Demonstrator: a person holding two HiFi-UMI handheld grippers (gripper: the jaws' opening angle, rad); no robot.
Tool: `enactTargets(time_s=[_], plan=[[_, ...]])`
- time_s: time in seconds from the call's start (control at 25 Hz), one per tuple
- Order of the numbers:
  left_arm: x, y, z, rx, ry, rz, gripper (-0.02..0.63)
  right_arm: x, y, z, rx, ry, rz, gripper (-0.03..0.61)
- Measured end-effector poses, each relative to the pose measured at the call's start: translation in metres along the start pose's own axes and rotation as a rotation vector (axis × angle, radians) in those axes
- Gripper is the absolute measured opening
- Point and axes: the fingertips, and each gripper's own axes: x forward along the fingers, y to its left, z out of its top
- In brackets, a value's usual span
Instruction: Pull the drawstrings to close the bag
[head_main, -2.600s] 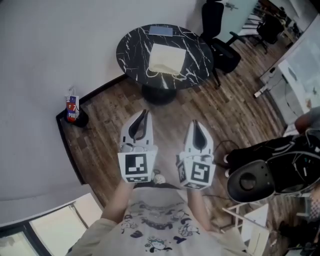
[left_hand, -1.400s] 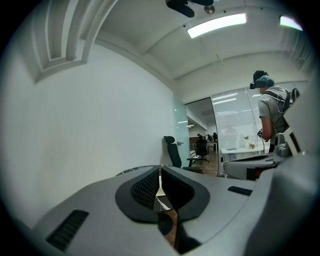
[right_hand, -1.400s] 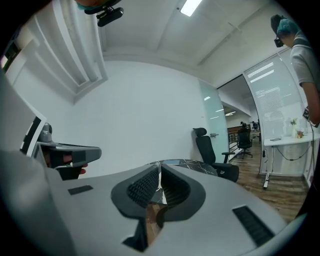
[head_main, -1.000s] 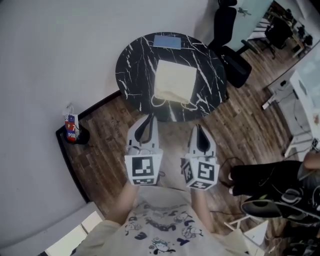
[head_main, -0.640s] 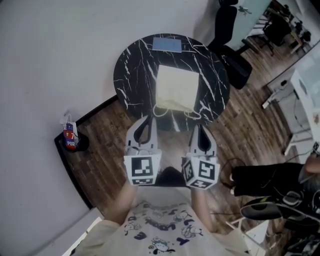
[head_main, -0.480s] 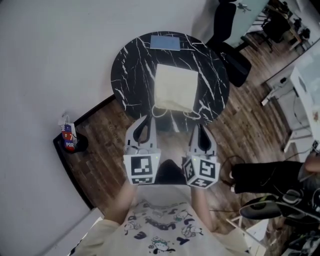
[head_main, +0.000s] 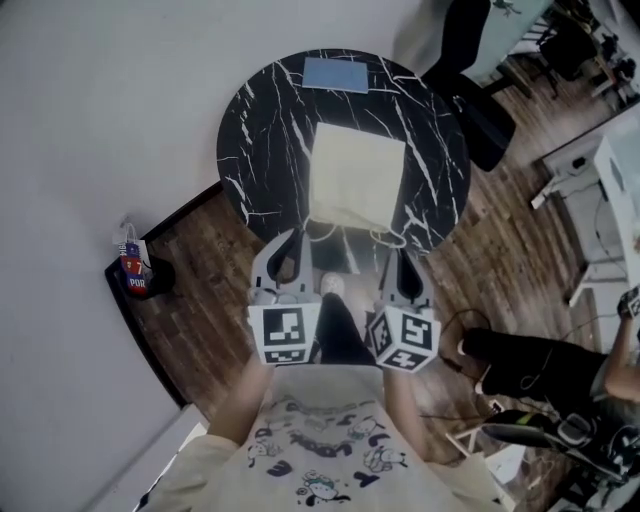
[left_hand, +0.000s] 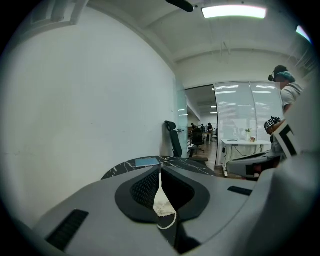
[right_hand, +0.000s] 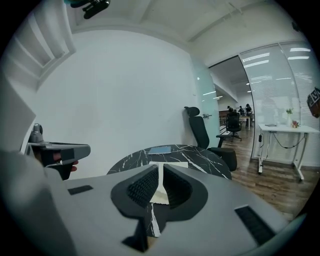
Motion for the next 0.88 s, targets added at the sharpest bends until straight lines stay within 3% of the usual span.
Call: enactTargets(time_s=[0.32, 0.52, 0.88], plan=[[0.062, -0.001, -0.026, 0.009, 0.106, 0.008, 0.051, 0.06, -0.032, -0.021, -0.006, 0.111, 0.021, 0.021], [0.098, -0.004, -0.055, 0.007, 0.219, 0.017, 0.051, 0.09, -0.059, -0.031, -0.034, 0.167, 0.052, 0.021], [0.124, -0.029, -0.109, 0.004, 0.39, 0.003, 0.052, 0.122, -0.071, -0.051, -0.029, 0.256, 0.128, 0.021]])
